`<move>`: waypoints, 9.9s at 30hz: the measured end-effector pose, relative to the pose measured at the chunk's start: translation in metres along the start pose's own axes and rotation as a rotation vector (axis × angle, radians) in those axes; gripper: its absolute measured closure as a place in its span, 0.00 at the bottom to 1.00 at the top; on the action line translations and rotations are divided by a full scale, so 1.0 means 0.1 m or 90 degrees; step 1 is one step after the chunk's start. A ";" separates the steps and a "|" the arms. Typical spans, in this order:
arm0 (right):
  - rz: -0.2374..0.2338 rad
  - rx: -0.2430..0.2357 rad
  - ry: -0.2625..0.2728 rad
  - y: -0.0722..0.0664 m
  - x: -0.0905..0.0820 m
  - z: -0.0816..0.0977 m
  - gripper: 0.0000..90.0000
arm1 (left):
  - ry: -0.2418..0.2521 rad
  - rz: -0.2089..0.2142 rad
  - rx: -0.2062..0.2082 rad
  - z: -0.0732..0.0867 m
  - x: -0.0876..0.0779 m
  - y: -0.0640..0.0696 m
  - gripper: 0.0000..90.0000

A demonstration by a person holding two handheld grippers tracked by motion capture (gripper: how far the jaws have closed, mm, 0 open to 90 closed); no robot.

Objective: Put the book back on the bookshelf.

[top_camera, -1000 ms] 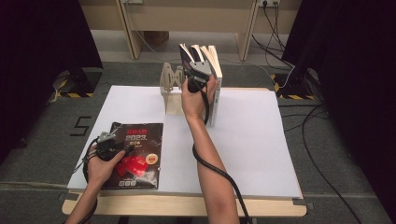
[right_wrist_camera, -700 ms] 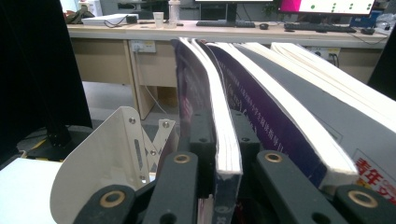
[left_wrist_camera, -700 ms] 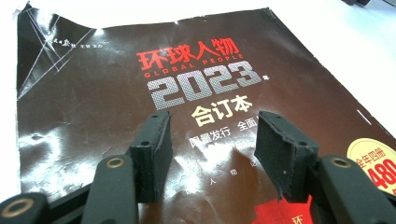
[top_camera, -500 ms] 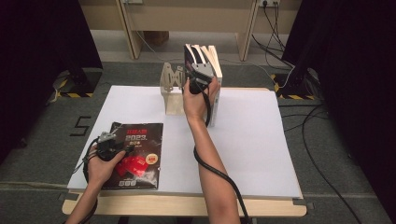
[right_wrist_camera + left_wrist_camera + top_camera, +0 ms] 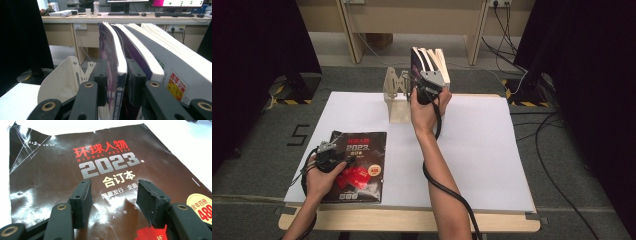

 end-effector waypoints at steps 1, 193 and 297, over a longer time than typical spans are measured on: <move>0.000 0.002 0.000 0.00 -0.01 0.00 0.82 | 0.000 0.000 0.000 0.00 0.00 0.00 0.50; -0.152 0.189 -0.437 0.22 -0.79 2.05 0.62 | -0.101 0.040 0.104 0.15 -0.03 0.74 0.97; -0.267 0.274 -0.358 0.09 -1.22 1.35 0.97 | -0.010 0.017 0.036 -0.08 -0.09 0.61 0.55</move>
Point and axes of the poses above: each handheld gripper's, and its own axes: x roughly forward along the jaws, z roughly out of its underside, y roughly to its right, the point moved 8 cm from there along x, roughly forward along the jaws, and after that the axes turned 9 degrees about y, right-handed, at the moved point
